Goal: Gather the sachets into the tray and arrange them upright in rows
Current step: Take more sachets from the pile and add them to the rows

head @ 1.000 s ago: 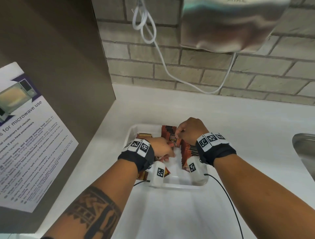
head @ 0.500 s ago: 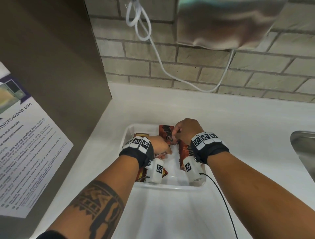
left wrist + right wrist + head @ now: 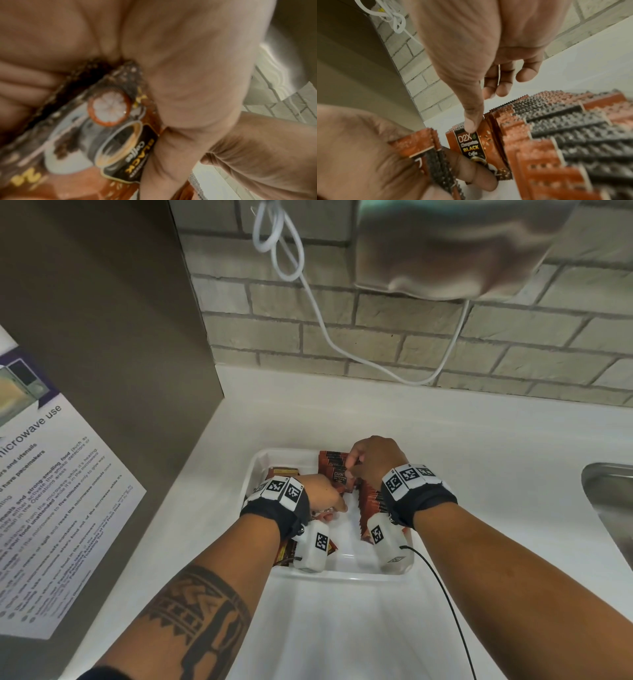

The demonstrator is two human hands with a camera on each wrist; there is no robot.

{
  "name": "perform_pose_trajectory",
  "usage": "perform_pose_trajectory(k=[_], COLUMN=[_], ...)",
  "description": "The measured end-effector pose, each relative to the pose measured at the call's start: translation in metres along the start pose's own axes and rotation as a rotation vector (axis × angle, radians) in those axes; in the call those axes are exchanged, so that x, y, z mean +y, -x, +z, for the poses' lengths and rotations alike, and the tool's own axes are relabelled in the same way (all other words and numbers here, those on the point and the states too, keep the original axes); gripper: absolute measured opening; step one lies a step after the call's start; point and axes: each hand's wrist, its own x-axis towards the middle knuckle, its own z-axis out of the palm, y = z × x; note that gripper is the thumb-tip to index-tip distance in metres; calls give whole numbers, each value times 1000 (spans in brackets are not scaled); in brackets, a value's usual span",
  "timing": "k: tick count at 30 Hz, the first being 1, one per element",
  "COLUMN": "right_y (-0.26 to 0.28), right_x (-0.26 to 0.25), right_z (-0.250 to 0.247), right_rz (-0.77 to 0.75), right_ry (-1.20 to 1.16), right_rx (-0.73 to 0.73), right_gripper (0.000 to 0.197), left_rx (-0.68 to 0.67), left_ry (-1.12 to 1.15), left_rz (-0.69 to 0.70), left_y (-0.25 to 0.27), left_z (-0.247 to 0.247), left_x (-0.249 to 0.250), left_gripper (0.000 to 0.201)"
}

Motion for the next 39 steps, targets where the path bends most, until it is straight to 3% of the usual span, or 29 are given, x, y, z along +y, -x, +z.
perform_pose_trajectory(k=[9, 14, 17, 19, 22, 30, 39], right_y=[4, 10, 22, 29, 35, 43, 49], right_x=[0, 2, 2, 1, -1, -4, -15], right_z=[-3, -9, -19, -22, -22, -35, -46], right_rz=[-11, -28, -93, -129, -142, -155, -142], right_ry=[-24, -86, -186, -232, -320, -457, -306], right_rx=[4, 35, 40, -26, -104, 0, 51], right_gripper=[23, 23, 6, 14, 21, 13, 1], left_rx=[7, 20, 3, 27, 49, 43, 204], left_ry=[-50, 40, 438, 708, 848, 906, 714], left_rz=[41, 93, 167, 238, 336, 428, 376], left_y=[10, 18, 19, 25, 31, 42, 47], left_z=[-5, -14, -16, -15, -14, -12, -11], left_x=[4, -7, -22, -28, -26, -31, -34], left_gripper=[19, 14, 21, 32, 30, 37, 31])
